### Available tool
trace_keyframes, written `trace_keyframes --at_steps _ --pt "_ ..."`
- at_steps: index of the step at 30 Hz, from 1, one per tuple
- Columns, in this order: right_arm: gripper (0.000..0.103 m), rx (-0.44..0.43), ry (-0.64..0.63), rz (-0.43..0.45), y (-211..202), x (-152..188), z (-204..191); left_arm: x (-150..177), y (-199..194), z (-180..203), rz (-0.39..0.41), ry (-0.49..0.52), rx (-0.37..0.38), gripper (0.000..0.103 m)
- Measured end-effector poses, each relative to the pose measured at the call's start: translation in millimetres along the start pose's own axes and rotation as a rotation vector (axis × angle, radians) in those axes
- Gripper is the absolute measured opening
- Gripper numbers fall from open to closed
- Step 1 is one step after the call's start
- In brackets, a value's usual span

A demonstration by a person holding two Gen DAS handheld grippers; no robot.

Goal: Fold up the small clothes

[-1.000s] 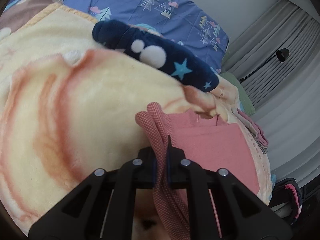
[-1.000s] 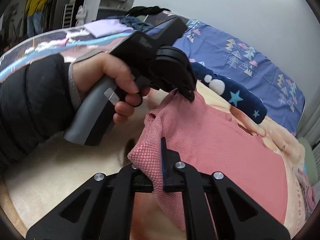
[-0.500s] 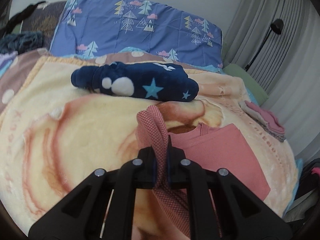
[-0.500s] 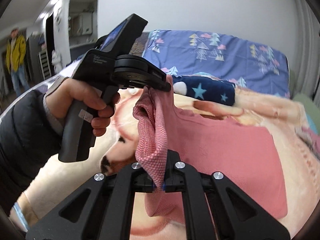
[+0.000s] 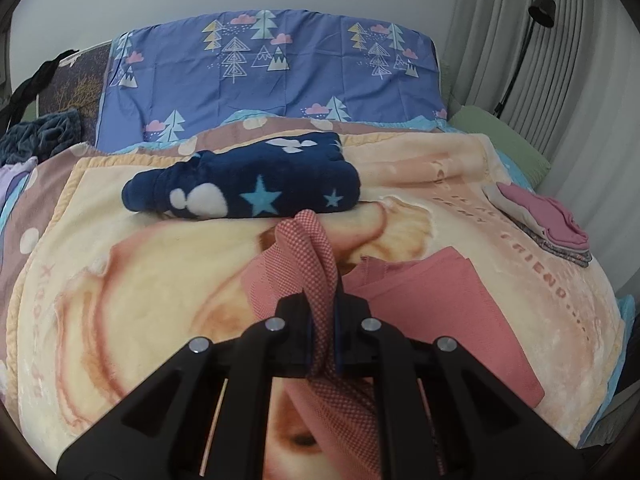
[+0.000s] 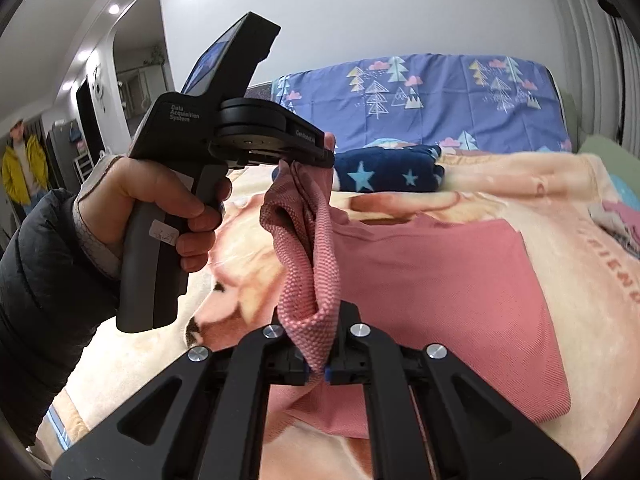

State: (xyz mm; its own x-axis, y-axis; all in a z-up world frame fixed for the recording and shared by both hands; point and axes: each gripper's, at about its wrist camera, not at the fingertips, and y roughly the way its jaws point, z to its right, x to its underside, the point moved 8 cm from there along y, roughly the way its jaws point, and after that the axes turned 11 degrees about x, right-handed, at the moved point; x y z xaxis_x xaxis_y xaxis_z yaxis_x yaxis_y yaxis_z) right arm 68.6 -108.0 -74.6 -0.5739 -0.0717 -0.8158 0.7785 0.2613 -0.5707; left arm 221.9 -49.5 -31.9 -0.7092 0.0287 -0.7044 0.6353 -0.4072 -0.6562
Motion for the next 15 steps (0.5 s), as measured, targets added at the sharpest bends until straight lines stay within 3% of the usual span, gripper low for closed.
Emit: trace_keyframes --at_steps 15 --pt "0.004 0.005 0.183 -0.017 -6 17 90 -8 75 93 -0.108 0.135 -0.004 0.007"
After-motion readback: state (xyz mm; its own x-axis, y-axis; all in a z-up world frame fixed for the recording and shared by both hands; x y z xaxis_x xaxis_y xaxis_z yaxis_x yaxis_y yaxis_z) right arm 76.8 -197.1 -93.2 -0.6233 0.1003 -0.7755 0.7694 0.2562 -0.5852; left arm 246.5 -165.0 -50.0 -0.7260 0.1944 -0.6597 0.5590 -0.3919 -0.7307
